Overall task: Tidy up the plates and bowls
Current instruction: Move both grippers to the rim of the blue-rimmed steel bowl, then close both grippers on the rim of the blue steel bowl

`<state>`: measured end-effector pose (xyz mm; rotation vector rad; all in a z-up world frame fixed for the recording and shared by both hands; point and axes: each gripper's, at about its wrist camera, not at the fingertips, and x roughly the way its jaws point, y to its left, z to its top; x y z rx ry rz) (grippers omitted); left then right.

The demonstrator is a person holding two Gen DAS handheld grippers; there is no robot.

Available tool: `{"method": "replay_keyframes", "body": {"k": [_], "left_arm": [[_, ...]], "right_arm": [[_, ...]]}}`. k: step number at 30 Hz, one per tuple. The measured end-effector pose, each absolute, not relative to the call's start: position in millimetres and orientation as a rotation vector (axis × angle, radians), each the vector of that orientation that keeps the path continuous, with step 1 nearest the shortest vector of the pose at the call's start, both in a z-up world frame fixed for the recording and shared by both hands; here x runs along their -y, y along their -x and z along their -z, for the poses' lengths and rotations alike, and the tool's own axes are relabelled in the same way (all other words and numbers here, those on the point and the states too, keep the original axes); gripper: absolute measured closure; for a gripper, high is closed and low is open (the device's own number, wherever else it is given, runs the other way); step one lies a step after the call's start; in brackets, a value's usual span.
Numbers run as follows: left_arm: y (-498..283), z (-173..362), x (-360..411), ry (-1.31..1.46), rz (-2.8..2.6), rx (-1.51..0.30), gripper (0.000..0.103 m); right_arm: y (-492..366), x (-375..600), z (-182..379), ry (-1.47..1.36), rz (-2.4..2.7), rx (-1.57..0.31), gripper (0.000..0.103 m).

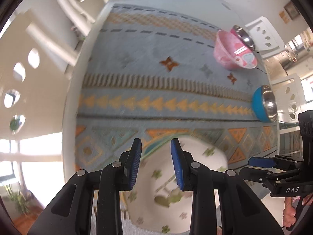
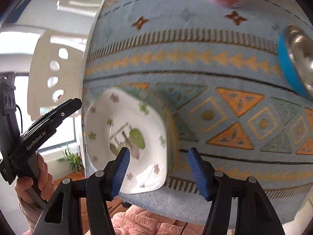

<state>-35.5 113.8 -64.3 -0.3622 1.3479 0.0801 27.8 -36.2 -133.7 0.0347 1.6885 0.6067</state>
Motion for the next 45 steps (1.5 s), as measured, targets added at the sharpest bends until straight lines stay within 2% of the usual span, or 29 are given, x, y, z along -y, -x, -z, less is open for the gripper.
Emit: {"method": "replay_keyframes", "body": {"k": [10, 21, 35, 45], "left_arm": [[-54.1, 43.1, -77.3, 0.293, 0.123, -1.324, 0.075], [-105.5, 40.9, 26.7, 0.194, 0.288, -1.344, 0.075], [-135.5, 67.5, 130.5, 0.201, 0.271, -1.422, 0.075], [-152.5, 105.7, 144.4, 0.205, 0.219, -1.515, 0.075]], "right_arm": [[-74.6, 82.2, 100.6, -0.177, -0.431, -1.605, 0.043], [-107.5, 177.3, 81.3, -0.333, -0.246, -1.539, 0.043], [-172.9, 264.2, 92.0, -0.215, -0.246, -1.561, 0.043], [-210.8, 297.3, 142.0, -0.253, -0.282, -1.630, 0.043]]}}
